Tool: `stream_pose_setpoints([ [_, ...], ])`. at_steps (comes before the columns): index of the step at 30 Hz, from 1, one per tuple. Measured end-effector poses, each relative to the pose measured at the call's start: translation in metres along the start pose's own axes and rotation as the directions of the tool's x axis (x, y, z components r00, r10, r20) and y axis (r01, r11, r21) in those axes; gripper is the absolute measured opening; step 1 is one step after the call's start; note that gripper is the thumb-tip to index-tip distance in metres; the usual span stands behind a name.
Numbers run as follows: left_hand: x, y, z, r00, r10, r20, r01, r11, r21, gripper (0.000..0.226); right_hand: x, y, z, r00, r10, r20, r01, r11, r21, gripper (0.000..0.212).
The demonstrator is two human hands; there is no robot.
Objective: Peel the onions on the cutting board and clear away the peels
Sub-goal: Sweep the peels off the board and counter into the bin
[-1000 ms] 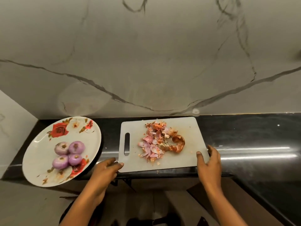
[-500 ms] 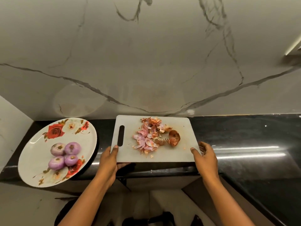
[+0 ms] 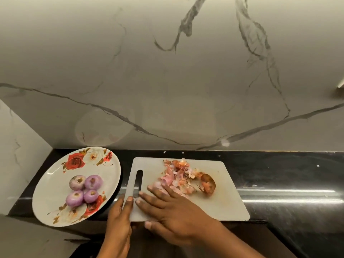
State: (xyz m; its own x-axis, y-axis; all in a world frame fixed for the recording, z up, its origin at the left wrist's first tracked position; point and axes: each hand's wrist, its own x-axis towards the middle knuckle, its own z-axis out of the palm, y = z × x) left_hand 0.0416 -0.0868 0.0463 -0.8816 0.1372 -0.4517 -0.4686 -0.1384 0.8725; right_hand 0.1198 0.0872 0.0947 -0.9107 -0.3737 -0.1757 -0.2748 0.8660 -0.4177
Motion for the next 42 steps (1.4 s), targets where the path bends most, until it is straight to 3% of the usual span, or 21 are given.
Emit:
stream_pose_setpoints([
  [9,-0.027,0.015,-0.025,0.999,-0.044,0.01,0.045,0.993,-0.109,0.019,0.021,0.016,-0.001,0.991,-0.071,0.113,0.071,0.997,0.0,0.062],
  [19,-0.039,0.015,-0.039,0.997,-0.067,0.023,0.069,0.994,-0.087,0.021,0.038,0.103,-0.007,0.977,0.184,0.107,-0.177,0.982,-0.066,0.066],
  [25,-0.037,0.015,-0.045,0.994,-0.107,0.002,0.107,0.989,-0.103,0.025,0.035,0.133,-0.023,0.946,0.324,0.032,-0.315,0.935,-0.164,0.066],
  [29,-0.033,0.015,-0.044,0.997,-0.078,-0.017,0.076,0.991,-0.112,0.023,0.022,0.068,-0.029,0.986,0.164,0.034,-0.161,0.985,-0.064,0.061],
  [32,-0.032,0.015,-0.041,0.999,-0.044,-0.011,0.042,0.994,-0.105,0.021,0.003,0.0,-0.018,0.991,-0.033,0.126,0.022,0.996,0.086,0.059],
  [34,-0.032,0.017,-0.038,1.0,-0.027,-0.01,0.025,0.993,-0.113,0.02,-0.004,-0.021,-0.008,0.974,-0.094,0.208,0.06,0.984,0.167,0.059],
  [38,-0.03,0.018,-0.04,0.999,-0.047,-0.023,0.044,0.992,-0.12,0.019,-0.006,-0.004,0.004,0.981,-0.068,0.182,0.046,0.991,0.122,0.06],
  [42,-0.033,0.021,-0.047,0.996,-0.079,-0.036,0.074,0.992,-0.105,0.021,0.004,0.061,0.002,0.983,0.123,0.139,-0.135,0.988,0.074,0.065],
])
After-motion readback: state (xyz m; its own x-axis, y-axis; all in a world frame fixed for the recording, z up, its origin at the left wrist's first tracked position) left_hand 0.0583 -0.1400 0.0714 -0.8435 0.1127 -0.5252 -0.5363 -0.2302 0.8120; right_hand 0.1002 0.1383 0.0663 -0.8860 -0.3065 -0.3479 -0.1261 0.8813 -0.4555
